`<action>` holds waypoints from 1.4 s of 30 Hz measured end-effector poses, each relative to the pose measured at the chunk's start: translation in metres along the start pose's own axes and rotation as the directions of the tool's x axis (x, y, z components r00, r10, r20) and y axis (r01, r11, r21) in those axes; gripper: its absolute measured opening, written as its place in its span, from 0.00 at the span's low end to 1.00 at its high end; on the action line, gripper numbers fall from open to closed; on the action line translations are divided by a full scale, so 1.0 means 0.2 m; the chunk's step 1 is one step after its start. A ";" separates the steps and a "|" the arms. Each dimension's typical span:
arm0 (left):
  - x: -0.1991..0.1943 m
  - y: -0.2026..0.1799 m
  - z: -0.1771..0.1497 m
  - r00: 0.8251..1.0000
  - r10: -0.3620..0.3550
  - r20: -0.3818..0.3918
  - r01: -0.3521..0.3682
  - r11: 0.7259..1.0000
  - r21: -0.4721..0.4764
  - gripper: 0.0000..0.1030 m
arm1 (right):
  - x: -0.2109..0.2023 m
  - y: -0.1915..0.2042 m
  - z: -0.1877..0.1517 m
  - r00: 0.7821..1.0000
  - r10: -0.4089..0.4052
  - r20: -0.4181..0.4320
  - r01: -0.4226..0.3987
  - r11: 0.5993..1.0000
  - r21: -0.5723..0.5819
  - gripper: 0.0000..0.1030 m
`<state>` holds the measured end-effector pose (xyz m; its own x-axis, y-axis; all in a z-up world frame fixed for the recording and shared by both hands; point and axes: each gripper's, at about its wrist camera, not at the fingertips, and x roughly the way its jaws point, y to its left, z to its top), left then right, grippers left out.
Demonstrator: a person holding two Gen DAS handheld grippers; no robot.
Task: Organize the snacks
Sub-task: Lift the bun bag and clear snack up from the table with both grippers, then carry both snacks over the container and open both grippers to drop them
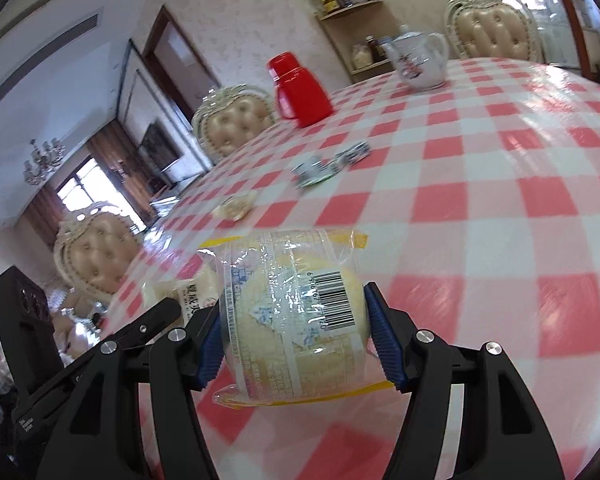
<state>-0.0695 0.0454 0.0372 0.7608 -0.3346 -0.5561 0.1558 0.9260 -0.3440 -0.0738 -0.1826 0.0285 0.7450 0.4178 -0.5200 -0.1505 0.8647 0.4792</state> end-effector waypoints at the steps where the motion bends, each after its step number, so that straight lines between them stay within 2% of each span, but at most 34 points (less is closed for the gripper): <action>1: -0.04 0.01 0.00 1.000 0.010 0.006 -0.010 1.000 0.006 0.22 | 0.01 0.04 -0.02 1.000 0.007 -0.010 -0.007 1.000 -0.022 0.60; 9: -0.28 0.16 0.00 0.996 0.076 0.035 -0.076 0.997 0.000 0.22 | 0.02 0.31 -0.15 0.993 0.097 -0.073 -0.104 0.990 -0.100 0.60; 13: -0.42 0.30 -0.04 0.991 0.127 0.041 -0.126 0.992 -0.022 0.22 | 0.01 0.46 -0.21 0.984 0.141 -0.107 -0.156 0.976 -0.150 0.60; 22: -0.79 0.67 -0.10 0.973 0.219 0.077 -0.209 0.970 -0.125 0.22 | -0.01 0.85 -0.39 0.960 0.207 -0.187 -0.256 0.920 -0.297 0.60; 26: -0.94 0.80 -0.12 0.961 0.259 0.093 -0.244 0.959 -0.143 0.22 | 0.00 1.05 -0.51 0.944 0.221 -0.244 -0.302 0.878 -0.372 0.60; 29: -1.04 0.90 -0.11 0.947 0.302 0.113 -0.280 0.944 -0.173 0.22 | 0.00 1.19 -0.59 0.933 0.226 -0.279 -0.331 0.843 -0.425 0.60; 32: -1.16 1.00 -0.09 0.925 0.360 0.125 -0.334 0.924 -0.188 0.22 | 0.02 1.34 -0.70 0.919 0.230 -0.320 -0.368 0.792 -0.487 0.60; 35: -1.25 1.06 -0.09 0.897 0.425 0.121 -0.403 0.899 -0.170 0.22 | 0.04 1.48 -0.81 0.898 0.234 -0.373 -0.414 0.740 -0.531 0.60; 38: -1.32 1.13 -0.09 0.880 0.463 0.106 -0.444 0.881 -0.161 0.22 | 0.07 1.59 -0.92 0.874 0.236 -0.425 -0.459 0.687 -0.563 0.60; 41: -1.40 1.18 -0.11 0.842 0.531 0.090 -0.517 0.844 -0.146 0.23 | 0.09 1.67 -1.02 0.850 0.236 -0.471 -0.498 0.653 -0.571 0.60; 42: -1.41 1.20 -0.11 0.835 0.544 0.087 -0.529 0.836 -0.146 0.24 | 0.11 1.68 -1.03 0.844 0.237 -0.482 -0.507 0.647 -0.570 0.61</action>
<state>-0.2616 0.3574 0.0948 0.7744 0.2395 -0.5856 -0.3647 0.9253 -0.1038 -0.2425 0.1753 0.0328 0.2801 0.6915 -0.6659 -0.8453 0.5065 0.1703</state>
